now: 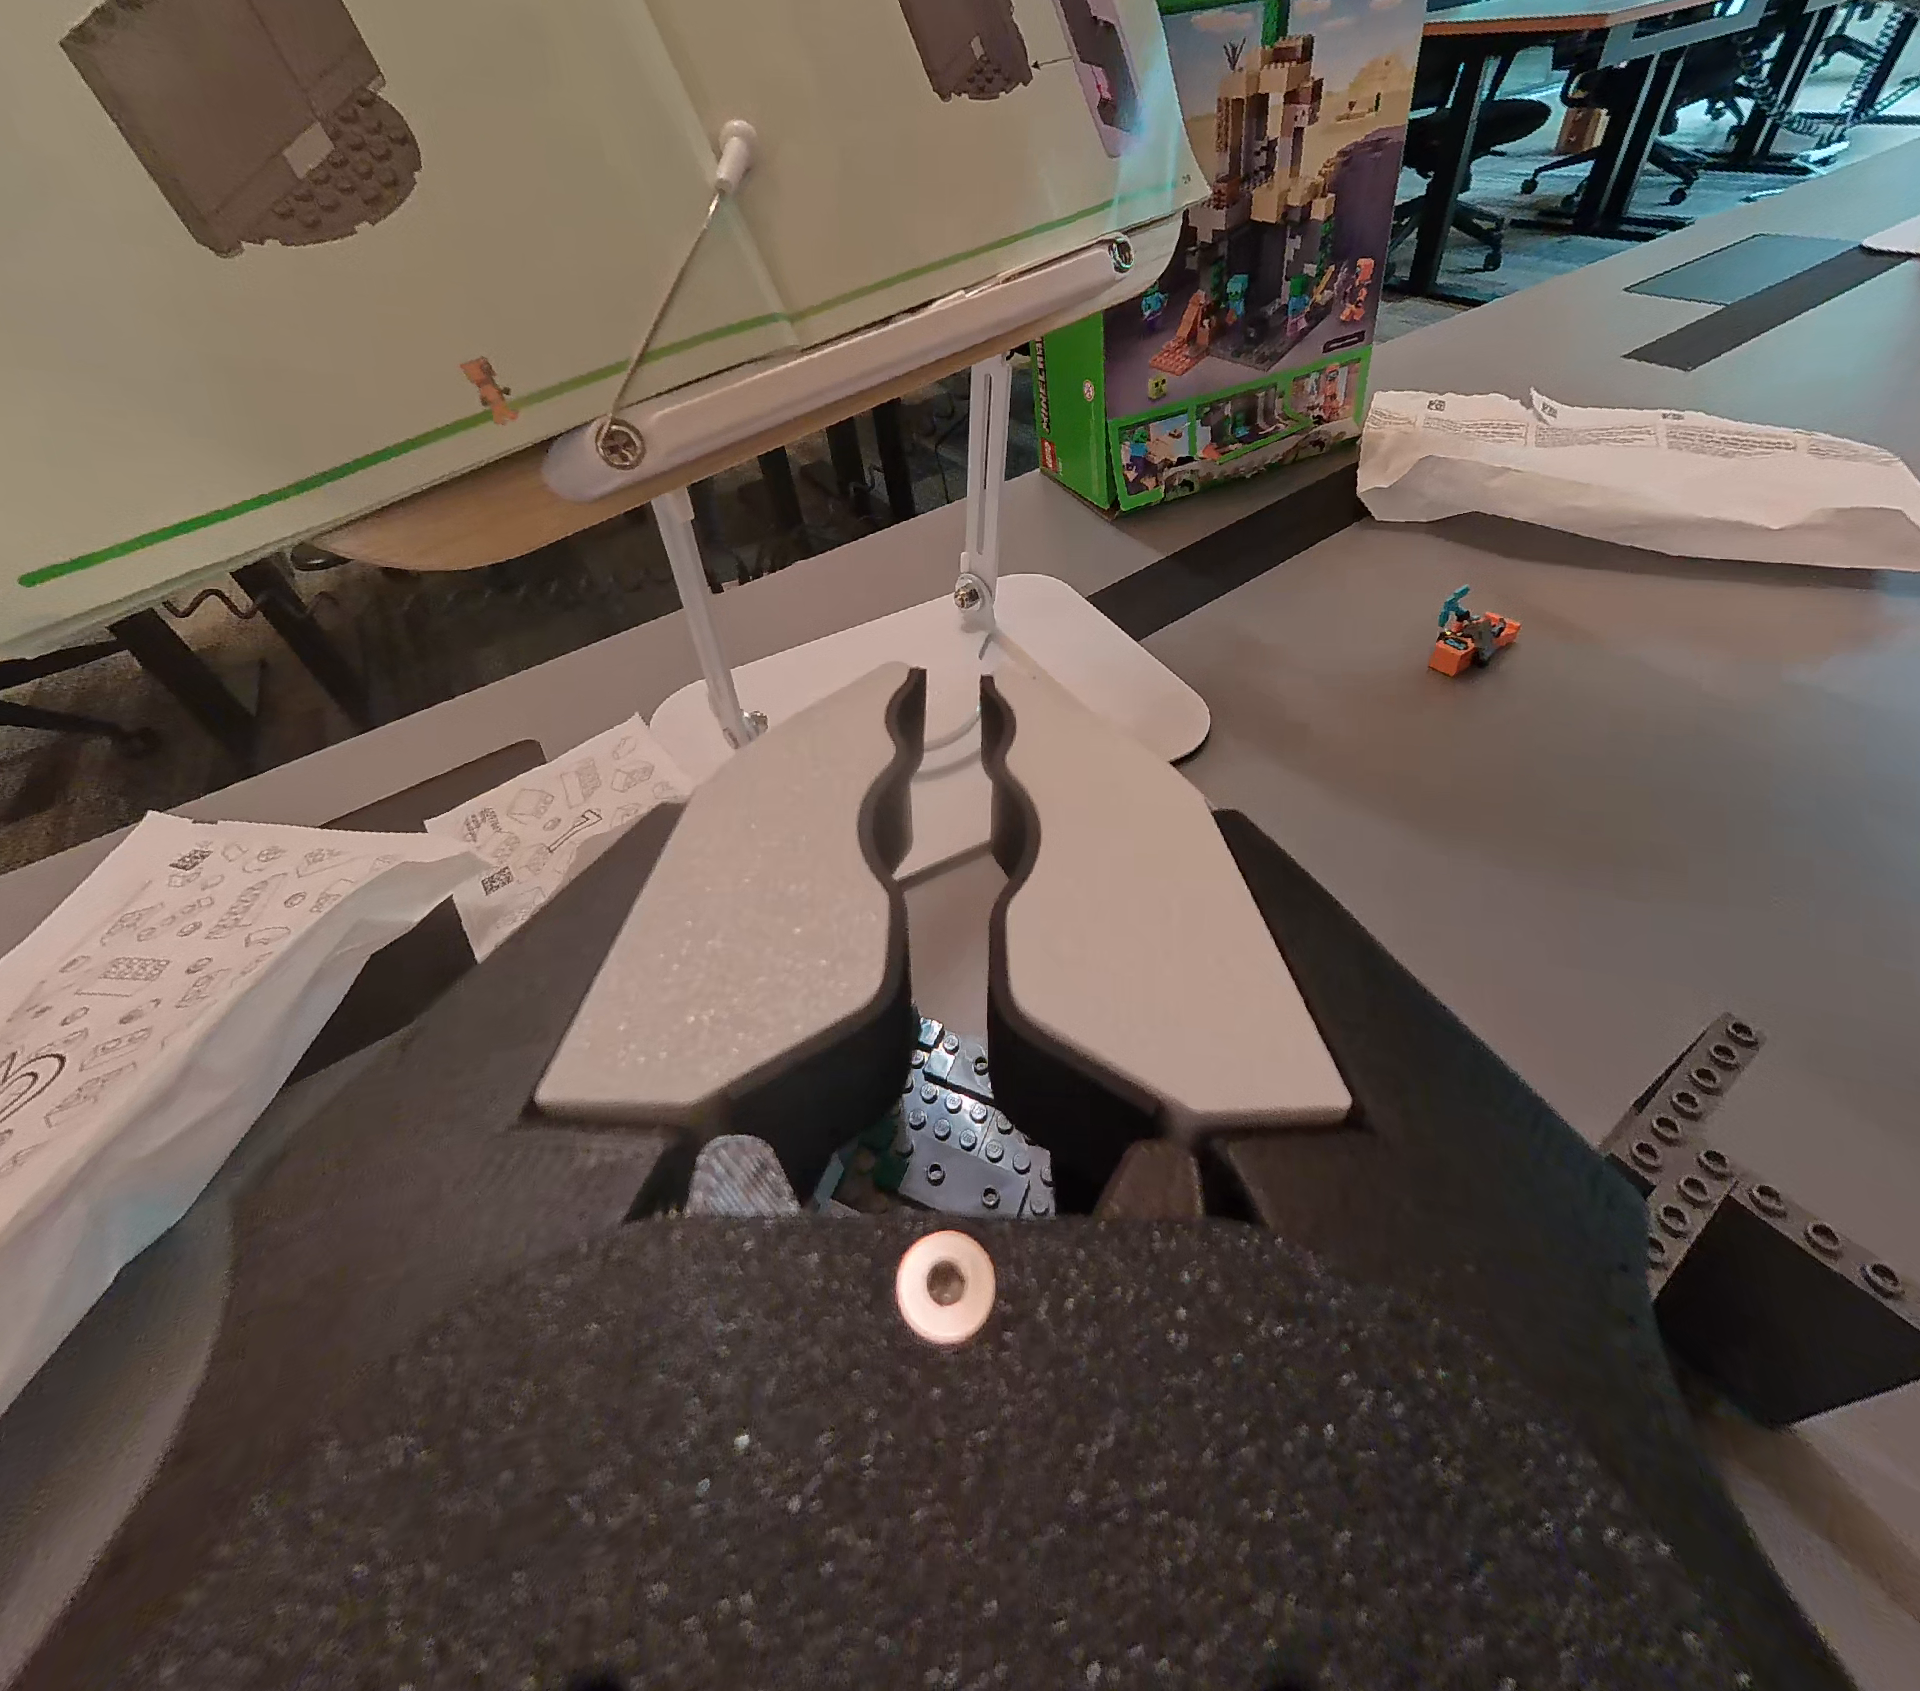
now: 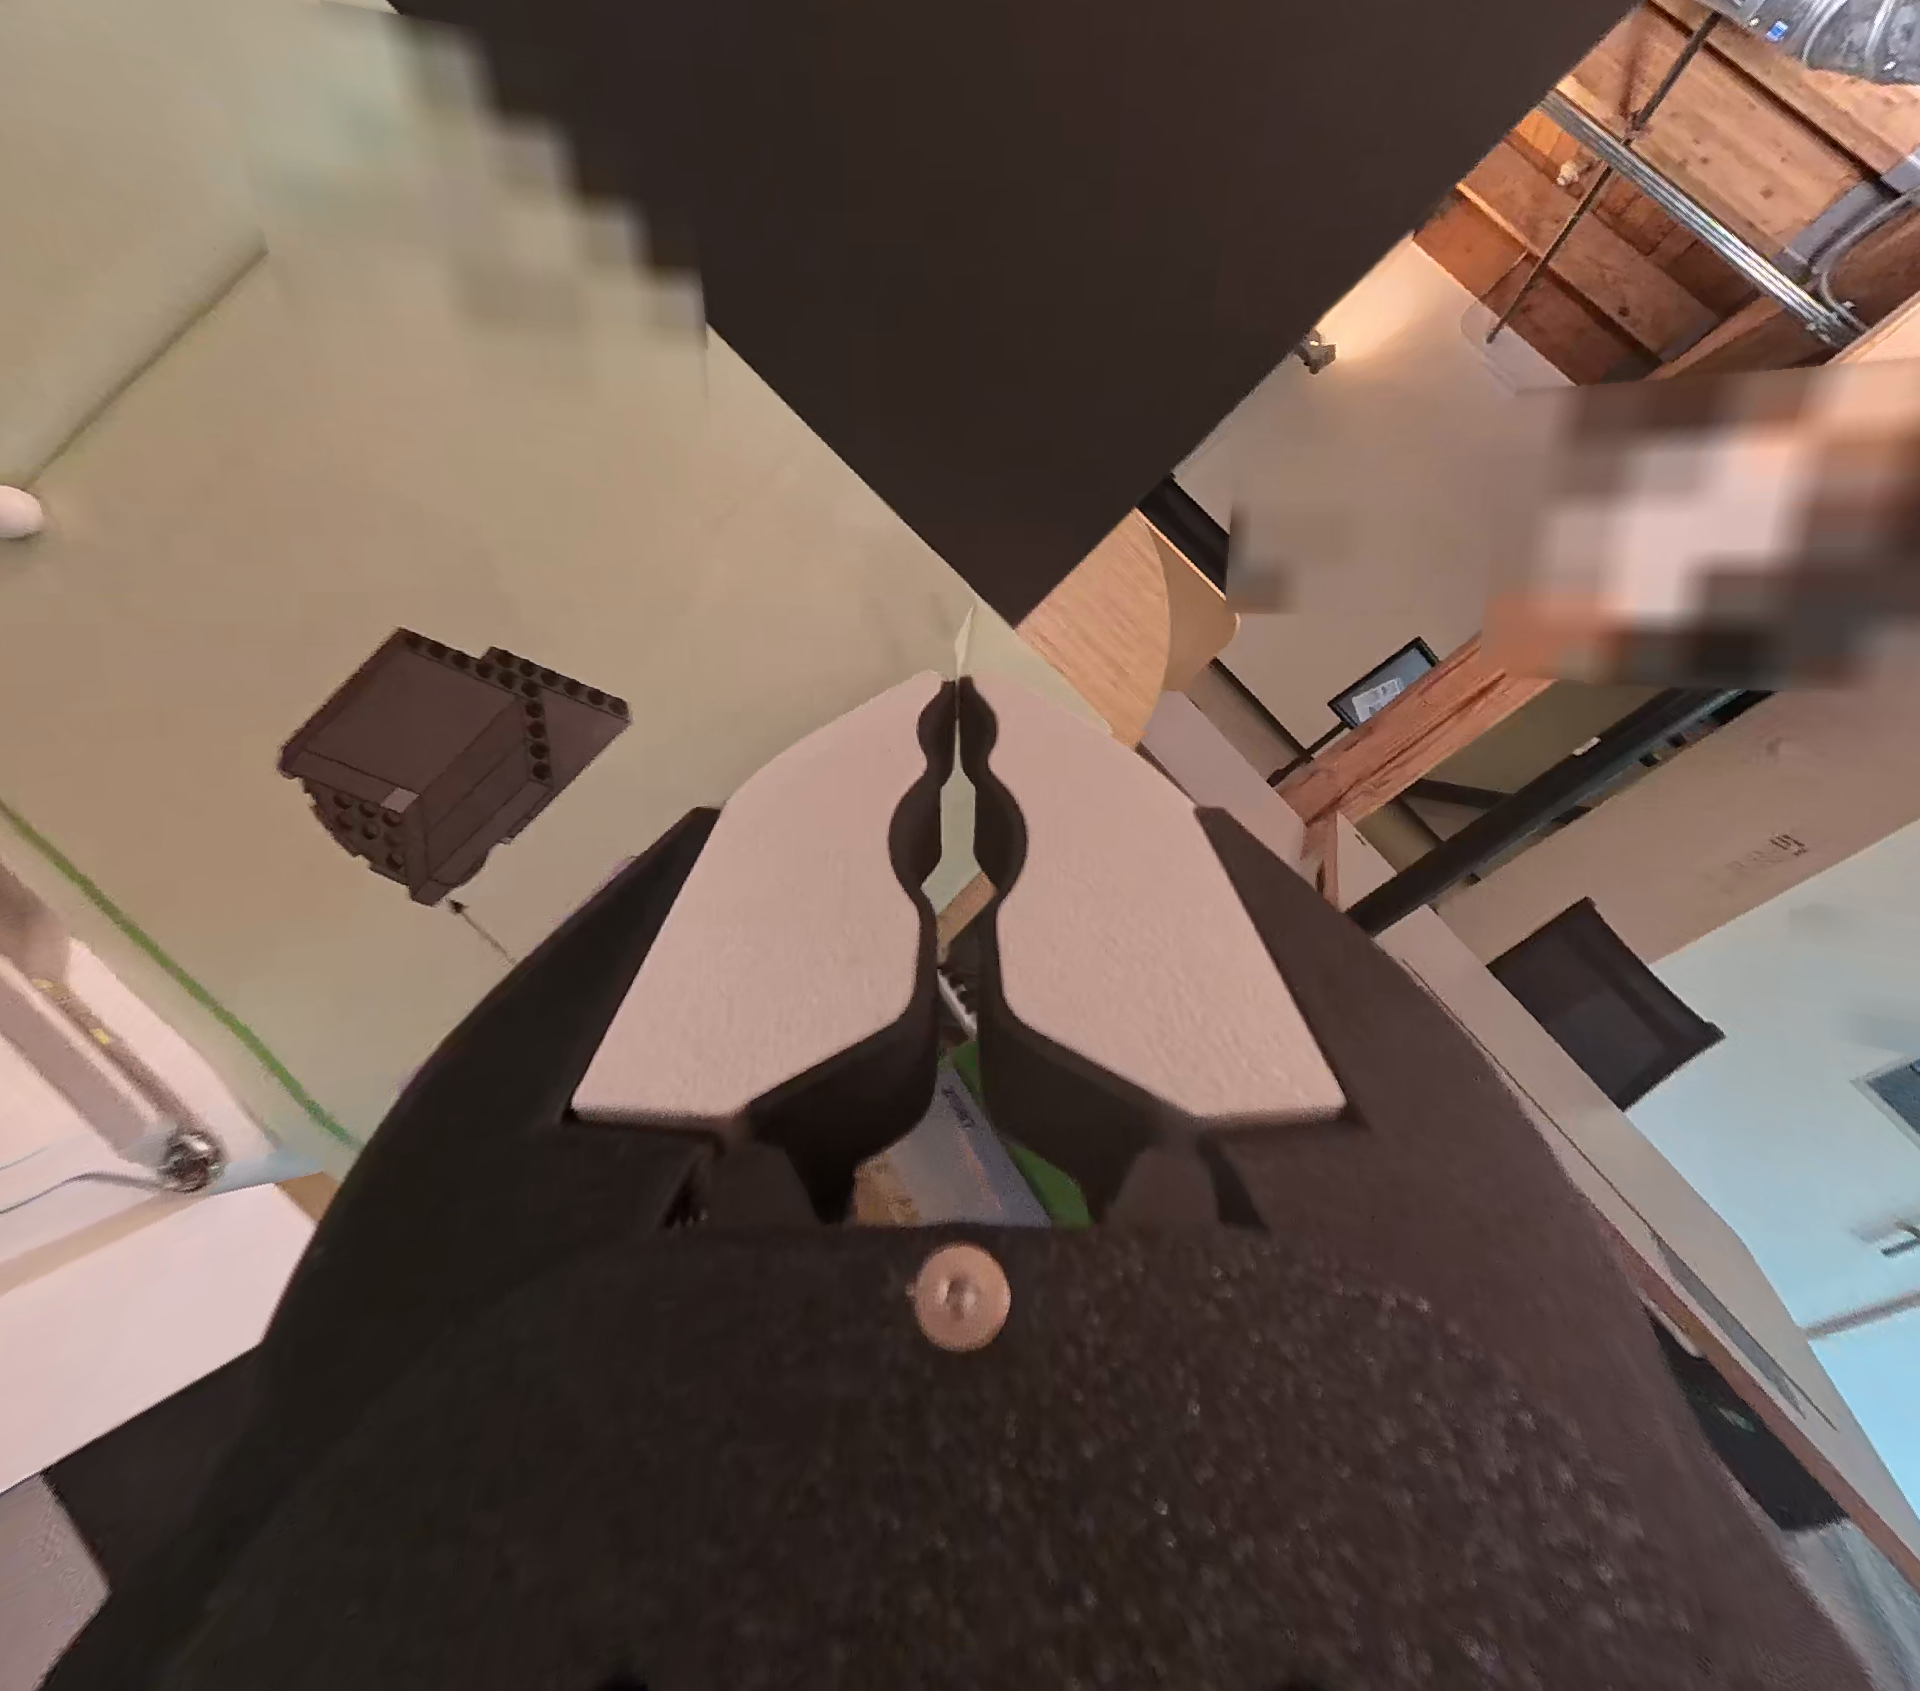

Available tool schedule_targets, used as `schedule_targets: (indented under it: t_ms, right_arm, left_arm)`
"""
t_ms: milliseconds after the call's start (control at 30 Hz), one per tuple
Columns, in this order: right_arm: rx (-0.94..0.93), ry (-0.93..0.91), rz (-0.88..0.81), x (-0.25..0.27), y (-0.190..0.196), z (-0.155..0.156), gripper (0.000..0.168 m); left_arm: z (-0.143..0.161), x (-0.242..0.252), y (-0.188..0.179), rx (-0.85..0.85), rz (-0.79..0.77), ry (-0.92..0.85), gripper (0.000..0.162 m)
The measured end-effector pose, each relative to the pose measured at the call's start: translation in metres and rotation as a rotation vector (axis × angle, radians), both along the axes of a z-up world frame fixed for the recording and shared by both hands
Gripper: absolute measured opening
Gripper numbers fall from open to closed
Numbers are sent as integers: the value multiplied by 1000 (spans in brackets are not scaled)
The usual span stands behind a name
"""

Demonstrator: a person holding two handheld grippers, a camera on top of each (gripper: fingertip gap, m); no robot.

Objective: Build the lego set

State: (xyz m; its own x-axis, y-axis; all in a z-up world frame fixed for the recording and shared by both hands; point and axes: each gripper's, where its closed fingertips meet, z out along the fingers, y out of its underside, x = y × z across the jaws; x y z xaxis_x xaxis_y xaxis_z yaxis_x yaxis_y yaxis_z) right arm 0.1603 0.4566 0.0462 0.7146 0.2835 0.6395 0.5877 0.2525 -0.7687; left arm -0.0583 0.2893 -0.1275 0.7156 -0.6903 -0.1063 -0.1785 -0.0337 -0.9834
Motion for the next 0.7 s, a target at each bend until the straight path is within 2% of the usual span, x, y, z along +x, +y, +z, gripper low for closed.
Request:
schedule_targets:
  t_ms: [333, 467, 700]
  right_arm:
    - [-402, 165, 280, -55, -43, -5, 0]
    - [-475, 151, 340, -81, -62, -1, 0]
    - [-590, 237, 451, -137, -78, 7, 0]
  left_arm:
    - [11, 10, -6, -5, -36, -6, 13]
    - [44, 27, -3, 10, -90, -58, 18]
    - [103, 86, 32, -124, -225, -269, 46]
